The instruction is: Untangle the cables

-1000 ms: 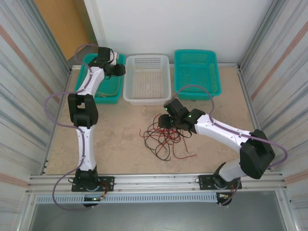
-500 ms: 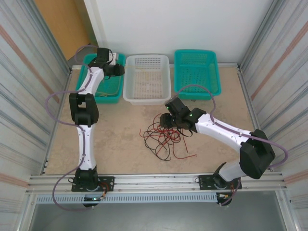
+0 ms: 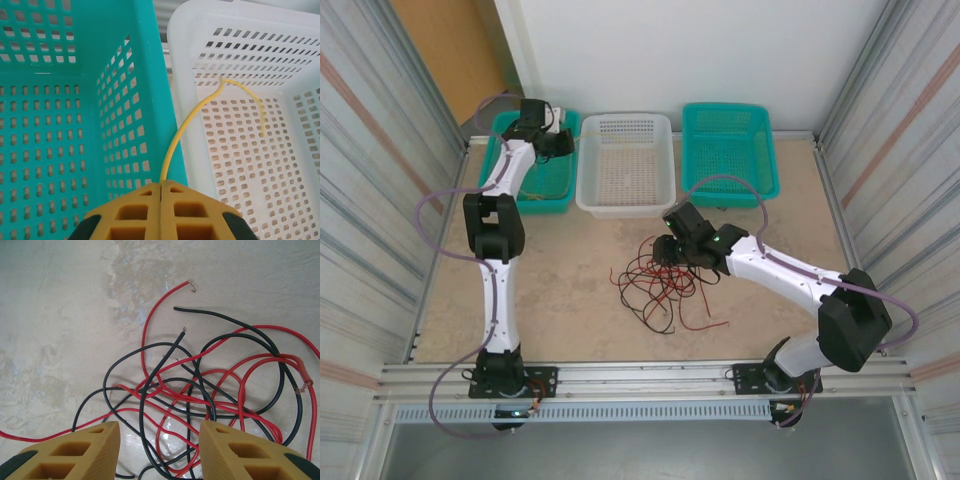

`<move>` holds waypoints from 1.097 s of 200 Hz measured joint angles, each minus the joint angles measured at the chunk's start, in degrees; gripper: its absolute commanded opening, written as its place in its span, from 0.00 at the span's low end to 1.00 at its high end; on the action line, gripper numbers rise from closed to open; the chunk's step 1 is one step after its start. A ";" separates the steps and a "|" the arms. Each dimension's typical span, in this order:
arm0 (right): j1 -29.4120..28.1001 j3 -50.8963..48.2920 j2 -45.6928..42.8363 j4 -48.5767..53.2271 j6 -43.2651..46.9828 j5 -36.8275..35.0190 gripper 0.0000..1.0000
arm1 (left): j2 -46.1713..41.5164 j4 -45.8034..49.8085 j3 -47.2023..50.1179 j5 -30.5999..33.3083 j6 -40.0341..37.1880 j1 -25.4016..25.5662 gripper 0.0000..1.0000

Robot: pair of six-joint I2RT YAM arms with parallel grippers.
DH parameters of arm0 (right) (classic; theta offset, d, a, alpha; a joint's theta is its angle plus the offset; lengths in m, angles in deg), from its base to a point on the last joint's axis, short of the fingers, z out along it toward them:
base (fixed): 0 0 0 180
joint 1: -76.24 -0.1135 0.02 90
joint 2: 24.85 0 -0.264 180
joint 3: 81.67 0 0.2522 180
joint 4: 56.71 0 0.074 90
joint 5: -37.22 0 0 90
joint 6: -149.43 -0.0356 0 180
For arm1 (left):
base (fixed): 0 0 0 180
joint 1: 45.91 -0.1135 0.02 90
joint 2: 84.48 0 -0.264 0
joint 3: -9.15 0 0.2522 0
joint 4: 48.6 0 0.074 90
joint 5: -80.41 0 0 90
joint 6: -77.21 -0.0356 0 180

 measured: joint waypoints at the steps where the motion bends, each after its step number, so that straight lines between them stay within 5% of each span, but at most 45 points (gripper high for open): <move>1: 0.00 0.04 0.00 -0.02 0.00 0.02 0.43 | 0.00 -0.02 0.00 -0.02 0.00 0.00 0.00; 52: -0.70 0.44 0.00 0.04 0.00 -0.04 0.41 | -6.64 -2.01 7.93 0.42 1.86 -1.64 0.00; 109: -2.19 0.44 -0.11 0.13 0.00 -0.24 0.41 | -20.94 -10.23 21.31 3.52 8.94 -9.86 0.00; 156: -2.19 0.44 -1.27 0.55 0.04 -0.92 0.42 | -20.37 -10.67 24.24 9.46 11.58 -10.60 0.00; 173: -2.16 0.44 -1.33 1.42 0.15 -1.99 0.44 | -19.76 -10.51 25.51 11.04 12.20 -10.51 0.14; 198: -1.92 0.44 -1.33 3.06 0.31 -3.21 0.48 | -19.34 -9.92 27.08 13.07 13.00 -10.51 0.52; 219: -2.01 0.74 -1.14 3.72 0.55 -3.19 0.52 | -19.32 -9.75 27.36 13.77 13.79 -10.54 0.66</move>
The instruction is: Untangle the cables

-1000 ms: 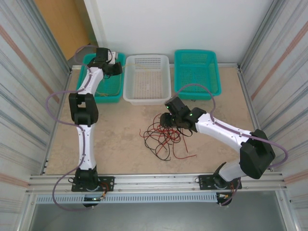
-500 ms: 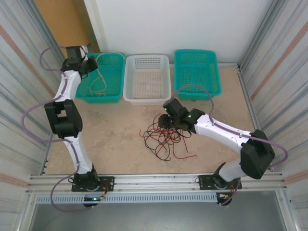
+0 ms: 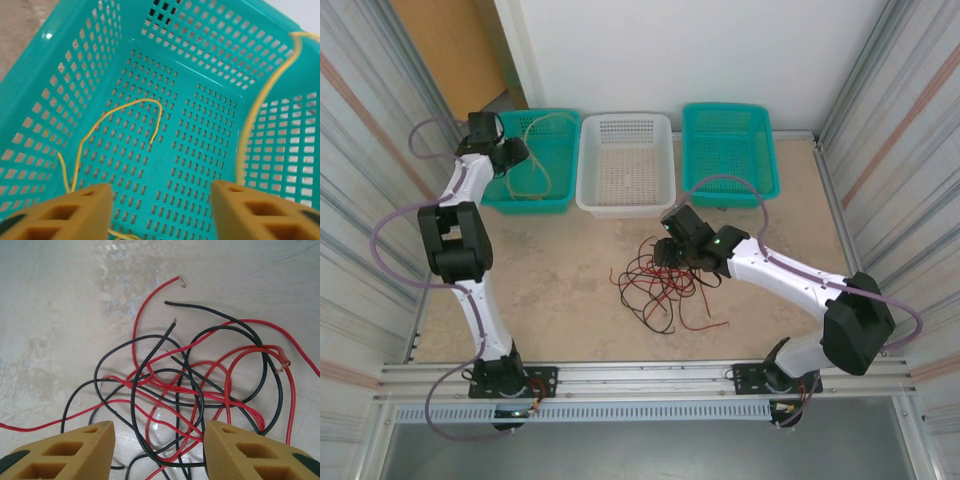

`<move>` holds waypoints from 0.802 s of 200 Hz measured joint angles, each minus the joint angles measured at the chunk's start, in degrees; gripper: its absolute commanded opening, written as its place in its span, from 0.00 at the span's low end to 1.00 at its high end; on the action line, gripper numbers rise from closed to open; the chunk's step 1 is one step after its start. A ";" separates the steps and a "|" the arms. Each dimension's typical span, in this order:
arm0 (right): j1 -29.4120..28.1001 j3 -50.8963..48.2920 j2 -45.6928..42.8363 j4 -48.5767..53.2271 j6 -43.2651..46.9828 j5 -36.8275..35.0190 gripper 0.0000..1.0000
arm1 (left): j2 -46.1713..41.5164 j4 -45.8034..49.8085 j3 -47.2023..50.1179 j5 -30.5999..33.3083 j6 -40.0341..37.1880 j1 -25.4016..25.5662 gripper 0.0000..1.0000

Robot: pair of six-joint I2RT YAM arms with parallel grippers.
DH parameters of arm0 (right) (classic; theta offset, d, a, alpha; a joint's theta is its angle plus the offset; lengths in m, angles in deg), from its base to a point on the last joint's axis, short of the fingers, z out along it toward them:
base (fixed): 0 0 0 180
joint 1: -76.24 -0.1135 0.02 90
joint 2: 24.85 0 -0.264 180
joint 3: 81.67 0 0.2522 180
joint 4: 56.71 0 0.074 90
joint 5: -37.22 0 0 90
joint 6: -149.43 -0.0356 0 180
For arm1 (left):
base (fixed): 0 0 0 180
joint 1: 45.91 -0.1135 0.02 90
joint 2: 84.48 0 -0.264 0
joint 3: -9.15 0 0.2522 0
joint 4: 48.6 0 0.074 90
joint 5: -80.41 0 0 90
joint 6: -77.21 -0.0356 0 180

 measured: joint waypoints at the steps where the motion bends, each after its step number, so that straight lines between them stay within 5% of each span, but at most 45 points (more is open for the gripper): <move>1: -0.02 0.07 0.04 0.07 0.04 -0.09 0.52 | -0.02 -0.02 0.00 0.00 0.11 0.00 0.66; 60: -3.78 3.48 8.17 1.01 1.33 0.42 0.51 | -8.35 3.26 0.90 2.78 0.76 0.00 0.73; 112: -4.39 3.56 12.57 2.69 2.64 -0.24 0.06 | -28.39 3.39 10.12 2.62 1.22 1.40 0.68; 160: -6.03 8.11 8.11 6.60 4.50 -3.69 0.00 | -36.04 -0.52 25.79 -6.16 2.29 10.19 0.70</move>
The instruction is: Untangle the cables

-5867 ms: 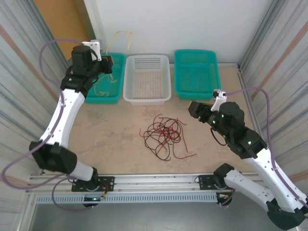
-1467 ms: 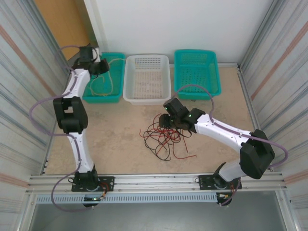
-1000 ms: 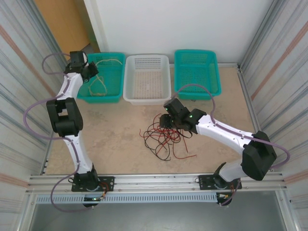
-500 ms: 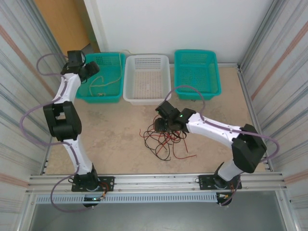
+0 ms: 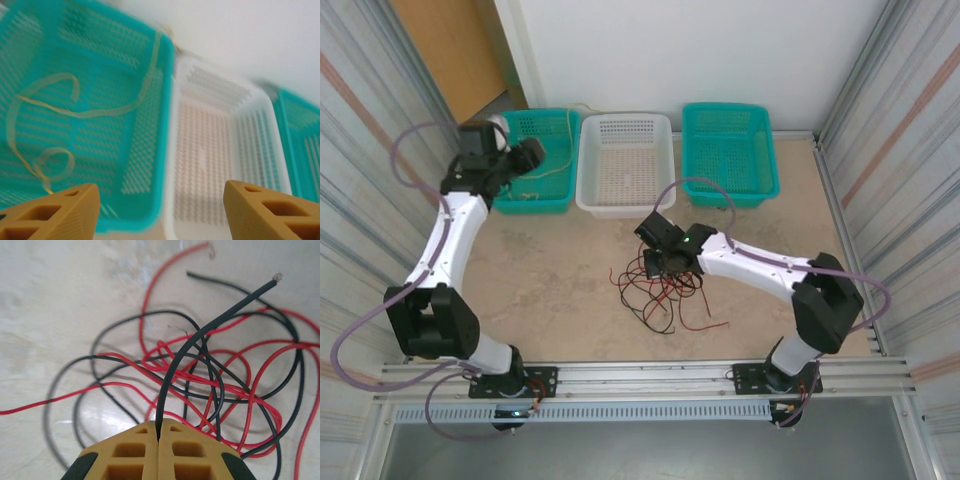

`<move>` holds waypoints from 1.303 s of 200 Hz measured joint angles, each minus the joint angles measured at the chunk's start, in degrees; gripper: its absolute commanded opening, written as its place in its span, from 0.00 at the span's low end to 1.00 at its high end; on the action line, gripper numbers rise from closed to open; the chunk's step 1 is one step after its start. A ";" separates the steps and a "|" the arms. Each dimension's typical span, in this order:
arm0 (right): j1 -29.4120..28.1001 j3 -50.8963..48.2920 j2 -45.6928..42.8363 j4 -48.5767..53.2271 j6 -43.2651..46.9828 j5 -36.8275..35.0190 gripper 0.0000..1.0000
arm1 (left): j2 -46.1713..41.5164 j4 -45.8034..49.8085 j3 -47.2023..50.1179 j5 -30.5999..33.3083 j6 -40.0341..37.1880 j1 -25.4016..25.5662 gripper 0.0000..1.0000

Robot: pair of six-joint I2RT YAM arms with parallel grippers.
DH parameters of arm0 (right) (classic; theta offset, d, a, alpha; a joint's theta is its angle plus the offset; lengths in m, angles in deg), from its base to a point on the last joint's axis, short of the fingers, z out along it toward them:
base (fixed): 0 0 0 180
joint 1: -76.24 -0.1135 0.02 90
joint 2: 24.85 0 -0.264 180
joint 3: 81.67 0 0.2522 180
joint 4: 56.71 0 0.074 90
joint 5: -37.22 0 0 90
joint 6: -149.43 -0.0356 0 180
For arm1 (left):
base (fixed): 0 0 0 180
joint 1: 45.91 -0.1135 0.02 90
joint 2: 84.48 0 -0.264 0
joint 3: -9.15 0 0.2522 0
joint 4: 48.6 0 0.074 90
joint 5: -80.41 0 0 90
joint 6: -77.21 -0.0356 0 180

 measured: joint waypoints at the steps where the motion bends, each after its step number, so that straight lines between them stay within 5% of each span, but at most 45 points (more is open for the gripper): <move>1: -0.04 0.11 -0.17 0.07 0.00 -0.07 0.00 | -0.22 -0.17 0.63 -0.26 0.02 0.37 0.71; 58: -0.87 8.17 -20.06 -1.66 4.79 -1.68 0.00 | -15.85 -16.59 22.43 -8.11 0.17 25.64 0.86; 99: 2.78 14.62 -26.25 -9.79 6.01 5.66 0.00 | -19.19 -28.79 27.26 -9.29 -4.70 40.28 0.98; 140: 4.20 22.05 -24.35 -15.30 6.01 13.09 0.00 | -15.78 -32.46 22.21 -9.46 -8.33 41.31 0.99; 182: 7.37 28.79 -21.38 -18.05 6.71 17.18 0.00 | -11.96 -33.86 16.61 -8.59 -10.64 41.31 0.90; 260: 28.65 33.03 -14.45 -18.78 7.52 19.30 0.00 | -18.25 -20.76 28.37 -1.36 -6.32 43.30 0.76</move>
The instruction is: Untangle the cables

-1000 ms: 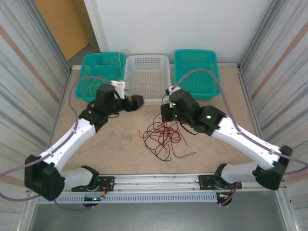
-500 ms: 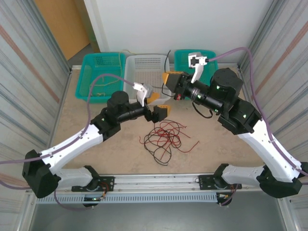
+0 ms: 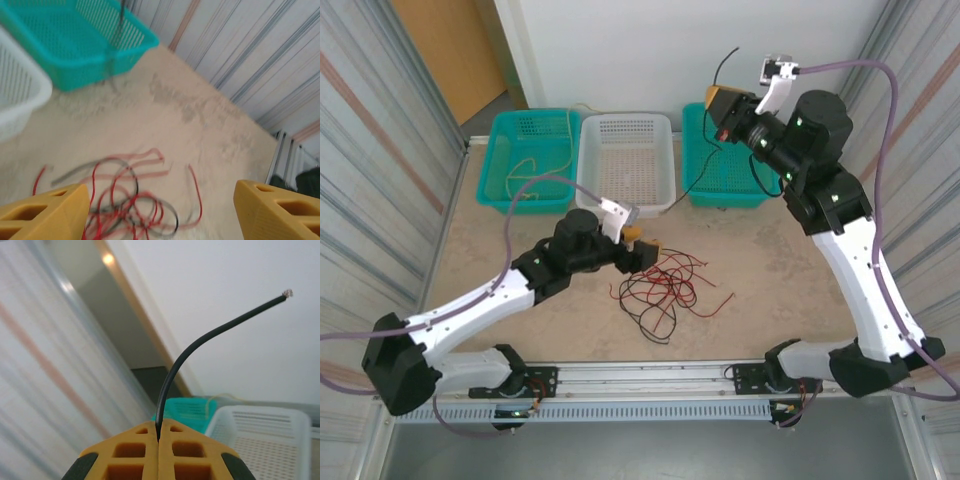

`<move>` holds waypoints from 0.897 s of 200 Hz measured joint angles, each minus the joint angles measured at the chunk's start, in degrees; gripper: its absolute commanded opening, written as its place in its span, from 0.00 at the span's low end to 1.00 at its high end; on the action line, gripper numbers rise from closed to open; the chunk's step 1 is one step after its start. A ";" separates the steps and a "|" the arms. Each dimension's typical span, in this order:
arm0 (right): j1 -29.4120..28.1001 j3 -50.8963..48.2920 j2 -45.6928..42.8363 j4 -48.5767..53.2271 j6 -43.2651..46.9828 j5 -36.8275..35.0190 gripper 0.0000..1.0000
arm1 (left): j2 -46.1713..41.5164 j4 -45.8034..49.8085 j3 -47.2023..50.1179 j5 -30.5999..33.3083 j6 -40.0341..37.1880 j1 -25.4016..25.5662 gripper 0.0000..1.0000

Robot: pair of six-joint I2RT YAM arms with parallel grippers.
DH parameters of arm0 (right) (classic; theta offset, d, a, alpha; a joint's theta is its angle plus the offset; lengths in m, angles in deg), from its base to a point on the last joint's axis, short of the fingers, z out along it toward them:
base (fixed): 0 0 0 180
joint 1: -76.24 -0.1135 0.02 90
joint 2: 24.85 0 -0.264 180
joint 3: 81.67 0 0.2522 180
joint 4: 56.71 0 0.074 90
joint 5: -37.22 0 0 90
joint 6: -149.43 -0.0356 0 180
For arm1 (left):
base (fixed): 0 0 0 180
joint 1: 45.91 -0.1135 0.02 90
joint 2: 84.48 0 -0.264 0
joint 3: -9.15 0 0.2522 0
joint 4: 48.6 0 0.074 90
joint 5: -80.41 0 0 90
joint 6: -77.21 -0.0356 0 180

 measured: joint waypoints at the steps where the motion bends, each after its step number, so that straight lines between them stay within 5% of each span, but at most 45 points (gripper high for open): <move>1: 0.20 0.07 0.11 0.02 0.02 0.02 0.00 | -0.39 0.39 0.26 0.22 0.15 0.02 0.76; 50: 11.08 7.48 10.67 1.31 0.11 1.22 0.00 | -11.67 9.49 4.48 4.68 3.17 0.00 0.75; 73: 13.97 11.17 16.13 2.19 0.68 1.01 0.07 | -12.81 12.37 5.40 5.11 4.74 0.00 0.75; 107: 16.26 12.52 23.82 6.62 2.38 -1.25 0.50 | -12.44 17.64 6.14 5.73 6.82 0.00 0.79; 119: 16.46 11.96 26.16 9.40 2.86 -2.93 0.54 | -12.35 19.65 6.23 6.12 7.39 0.00 0.80; 135: 15.98 6.62 26.38 11.19 3.04 -6.45 0.57 | -12.28 22.67 6.43 6.91 8.11 0.00 0.79; 152: 13.29 -3.41 23.21 11.67 3.72 -12.07 0.74 | -12.09 25.55 7.13 7.48 8.92 -0.15 0.77; 179: 1.38 -20.48 12.87 12.09 5.07 -22.38 0.77 | -10.38 27.52 10.29 5.66 10.88 -1.97 0.72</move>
